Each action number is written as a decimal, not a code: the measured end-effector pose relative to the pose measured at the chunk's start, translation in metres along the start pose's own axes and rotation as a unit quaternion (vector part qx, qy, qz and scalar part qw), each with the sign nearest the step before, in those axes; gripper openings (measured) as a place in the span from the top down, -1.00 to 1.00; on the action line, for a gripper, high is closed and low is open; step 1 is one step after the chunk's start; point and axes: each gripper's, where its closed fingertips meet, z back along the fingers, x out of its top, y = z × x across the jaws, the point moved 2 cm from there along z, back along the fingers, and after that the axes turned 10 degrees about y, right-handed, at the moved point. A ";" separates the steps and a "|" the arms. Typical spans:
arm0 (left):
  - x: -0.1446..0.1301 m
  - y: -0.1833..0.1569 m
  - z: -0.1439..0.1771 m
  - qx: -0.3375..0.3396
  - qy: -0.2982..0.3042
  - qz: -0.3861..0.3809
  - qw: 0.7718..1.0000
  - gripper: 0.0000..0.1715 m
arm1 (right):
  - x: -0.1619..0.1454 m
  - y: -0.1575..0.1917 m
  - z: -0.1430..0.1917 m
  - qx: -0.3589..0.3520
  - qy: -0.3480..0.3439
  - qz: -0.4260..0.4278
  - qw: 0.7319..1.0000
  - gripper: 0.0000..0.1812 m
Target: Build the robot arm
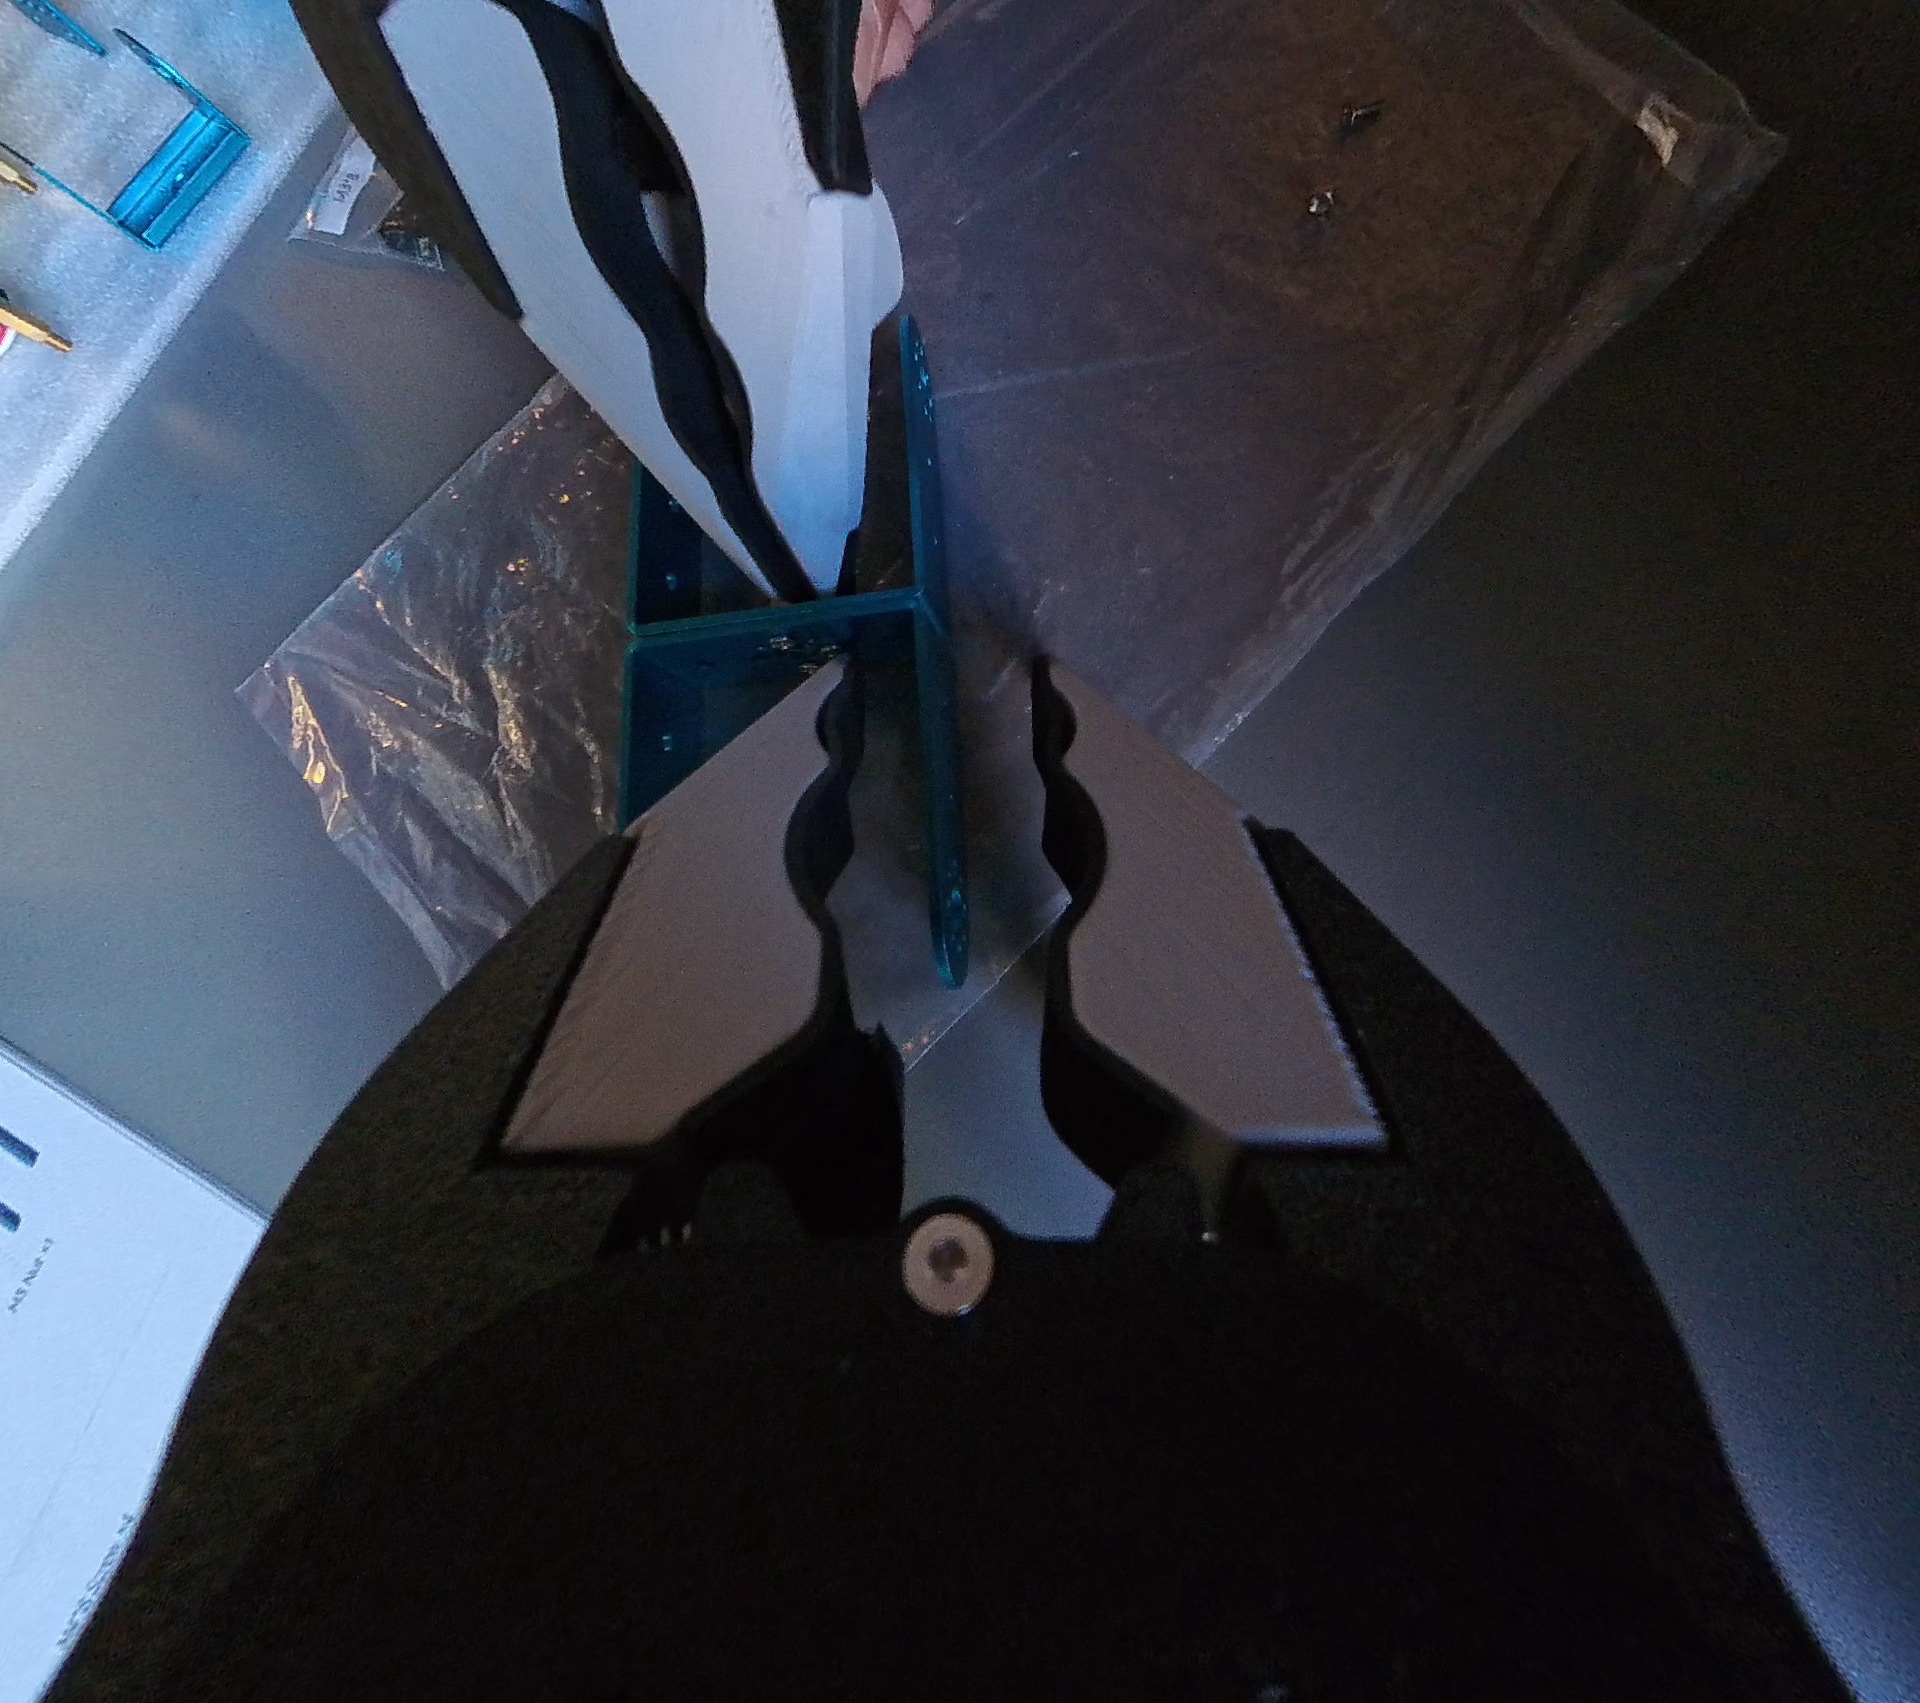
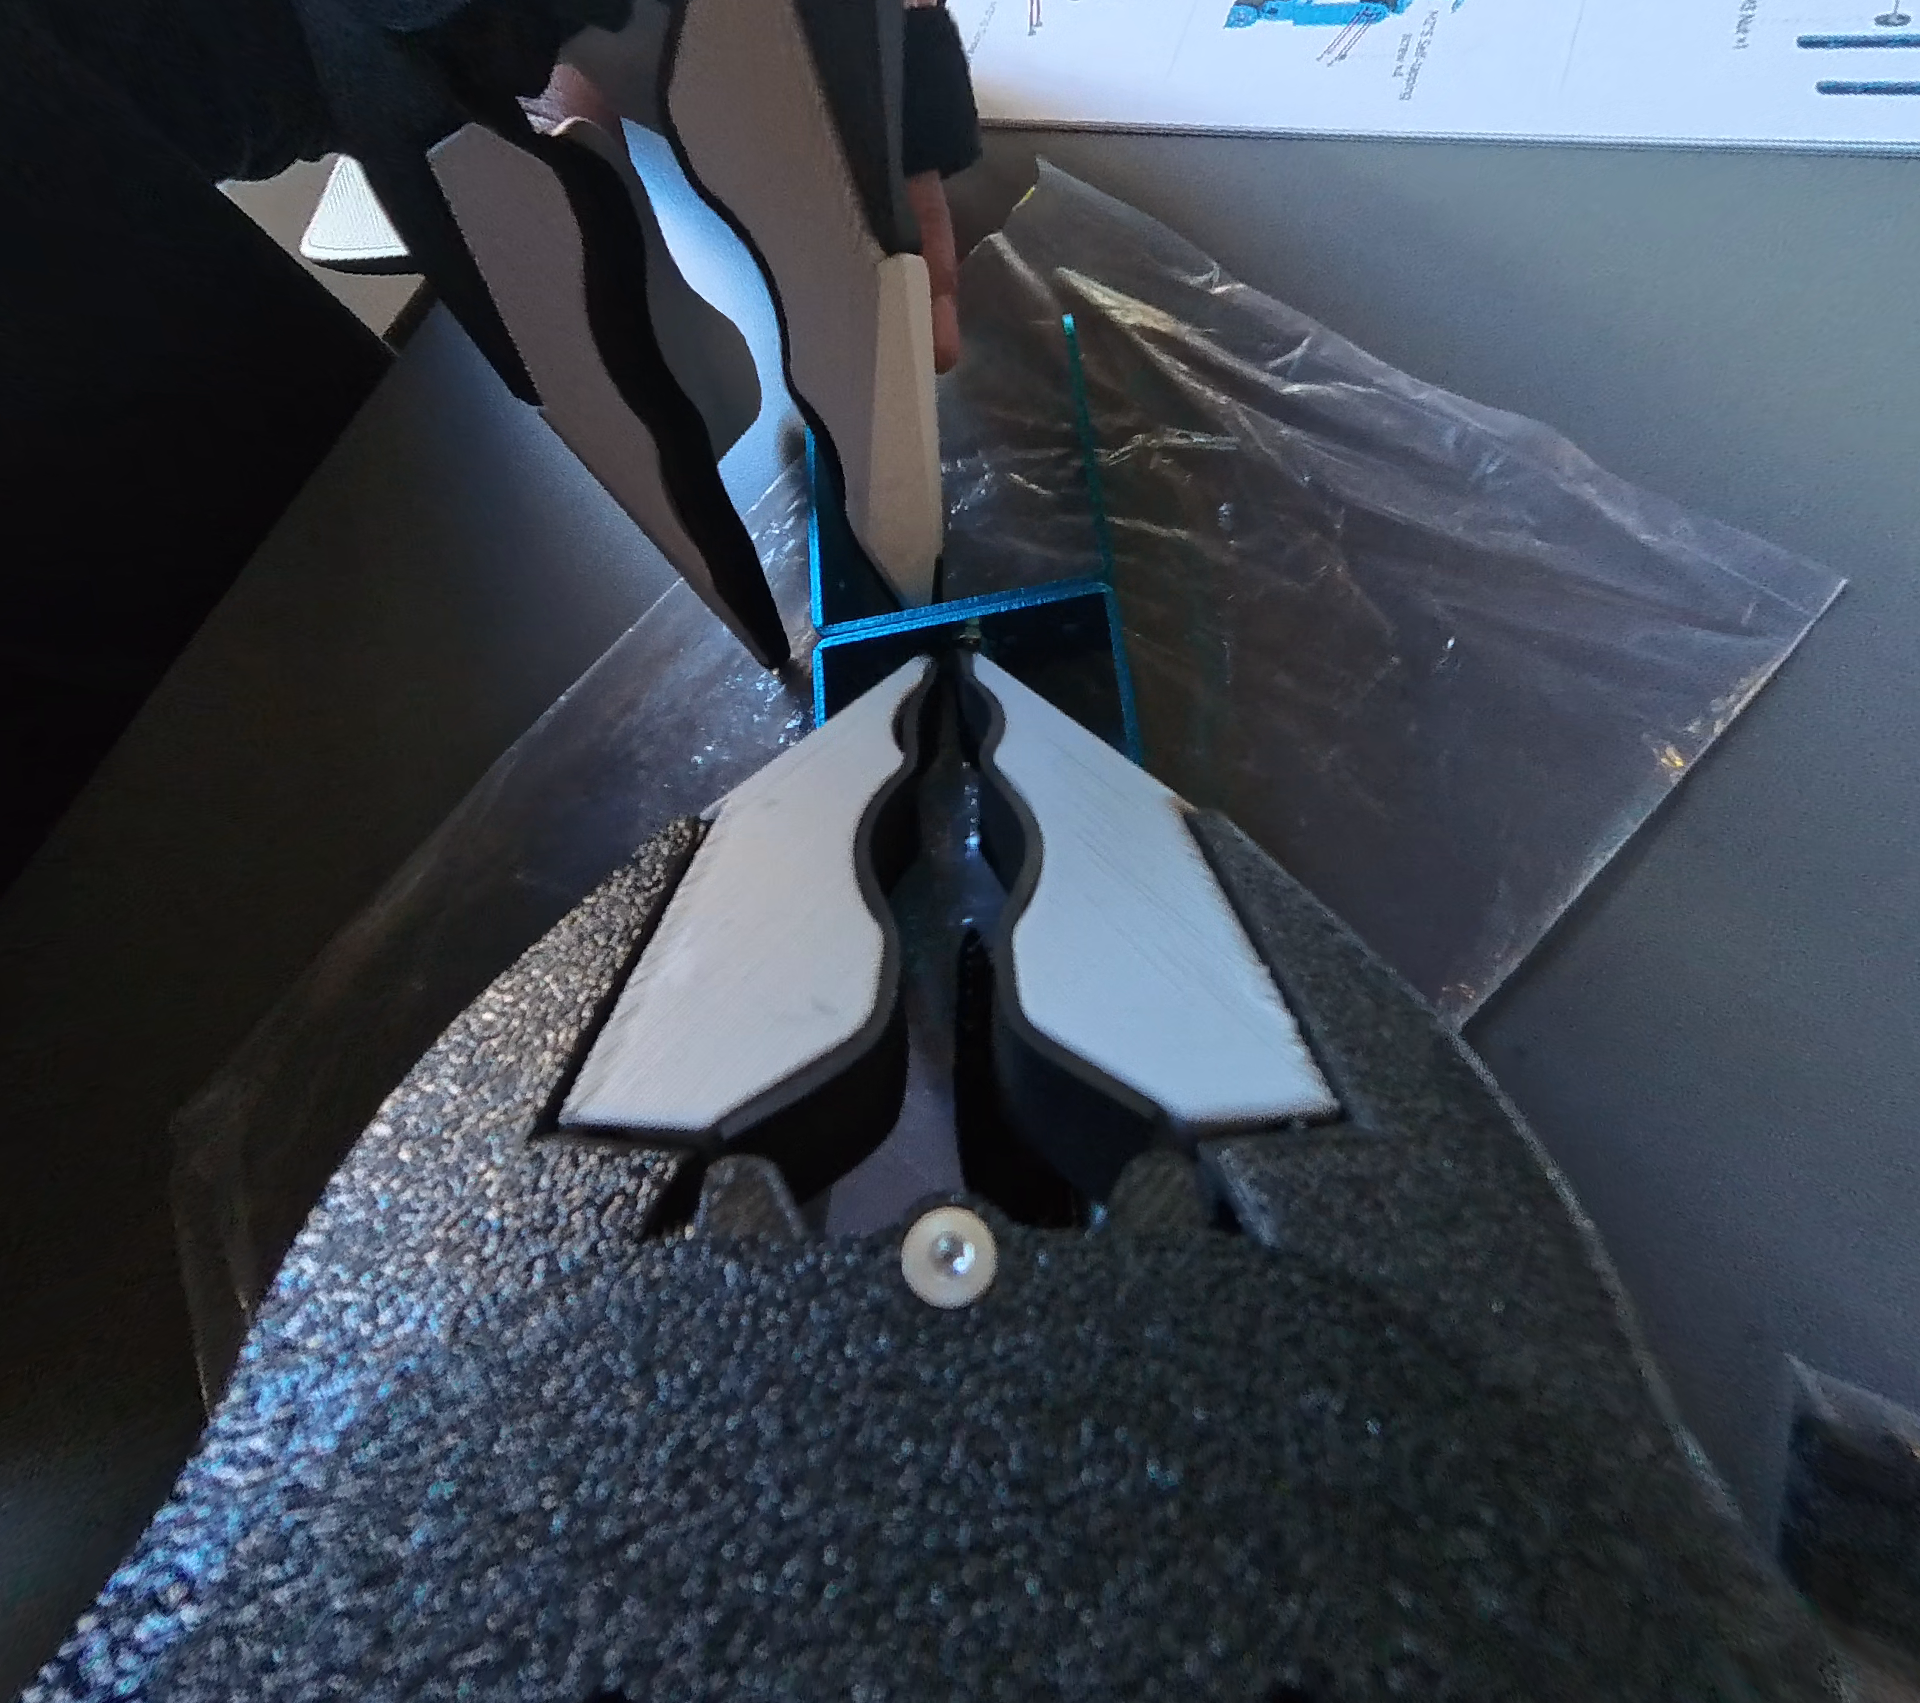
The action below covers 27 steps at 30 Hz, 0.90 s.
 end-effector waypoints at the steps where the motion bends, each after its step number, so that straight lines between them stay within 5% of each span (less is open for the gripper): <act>1: 0.000 0.000 0.000 0.001 0.000 0.000 1.000 0.64 | -0.001 0.001 0.001 0.000 0.003 0.001 1.000 0.97; 7: -0.002 0.000 0.002 0.005 0.002 0.008 1.000 0.65 | -0.009 -0.002 0.008 -0.034 0.047 0.035 0.998 0.94; 13: -0.004 -0.001 0.003 -0.005 0.010 0.008 1.000 0.95 | -0.010 -0.004 0.011 -0.060 0.066 0.053 0.995 0.95; 27: -0.032 0.008 0.031 0.002 0.027 0.000 1.000 0.99 | -0.002 0.002 0.002 -0.048 0.065 0.041 0.996 0.90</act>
